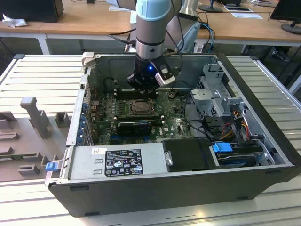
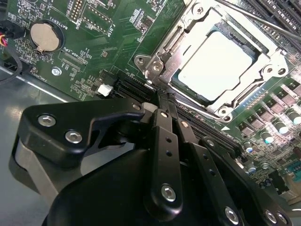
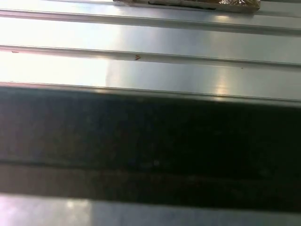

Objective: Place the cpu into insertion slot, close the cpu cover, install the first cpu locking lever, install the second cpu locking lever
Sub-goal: 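Install the first cpu locking lever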

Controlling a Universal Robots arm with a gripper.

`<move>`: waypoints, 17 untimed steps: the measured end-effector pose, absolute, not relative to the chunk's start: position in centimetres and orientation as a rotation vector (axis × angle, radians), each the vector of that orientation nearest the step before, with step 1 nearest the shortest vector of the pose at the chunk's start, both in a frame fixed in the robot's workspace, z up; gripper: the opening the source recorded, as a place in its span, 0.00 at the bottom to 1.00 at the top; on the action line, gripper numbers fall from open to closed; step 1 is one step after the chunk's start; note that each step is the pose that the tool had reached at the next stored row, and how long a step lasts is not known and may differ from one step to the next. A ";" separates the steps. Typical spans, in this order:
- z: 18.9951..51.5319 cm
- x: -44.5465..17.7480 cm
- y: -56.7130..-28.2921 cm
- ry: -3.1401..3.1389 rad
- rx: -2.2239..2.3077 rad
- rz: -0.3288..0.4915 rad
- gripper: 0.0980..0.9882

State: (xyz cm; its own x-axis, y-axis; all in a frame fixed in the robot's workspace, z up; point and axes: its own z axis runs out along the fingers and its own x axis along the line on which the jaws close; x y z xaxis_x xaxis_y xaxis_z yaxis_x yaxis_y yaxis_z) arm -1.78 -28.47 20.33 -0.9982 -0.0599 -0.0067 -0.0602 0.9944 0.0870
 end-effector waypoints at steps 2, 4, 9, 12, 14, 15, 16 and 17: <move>20.3 -1.8 -28.6 3.133 -0.094 0.137 0.01; 20.3 -1.8 -28.9 3.133 -0.094 0.137 0.01; 20.3 -1.8 -28.9 3.133 -0.094 0.137 0.01; 20.6 -1.8 -28.9 3.133 -0.094 0.137 0.01; 20.6 -1.7 -28.9 3.133 -0.094 0.133 0.01; 20.5 -1.7 -28.9 3.134 -0.094 0.127 0.01; 20.5 -1.7 -28.9 3.134 -0.094 0.123 0.01; 20.5 -1.6 -28.8 3.134 -0.094 0.119 0.01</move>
State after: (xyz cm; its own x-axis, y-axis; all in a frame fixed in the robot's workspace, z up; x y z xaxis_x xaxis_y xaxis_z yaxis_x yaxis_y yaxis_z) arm -1.62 -28.84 20.50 -0.9982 -0.0597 -0.0058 -0.0600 0.9954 0.0754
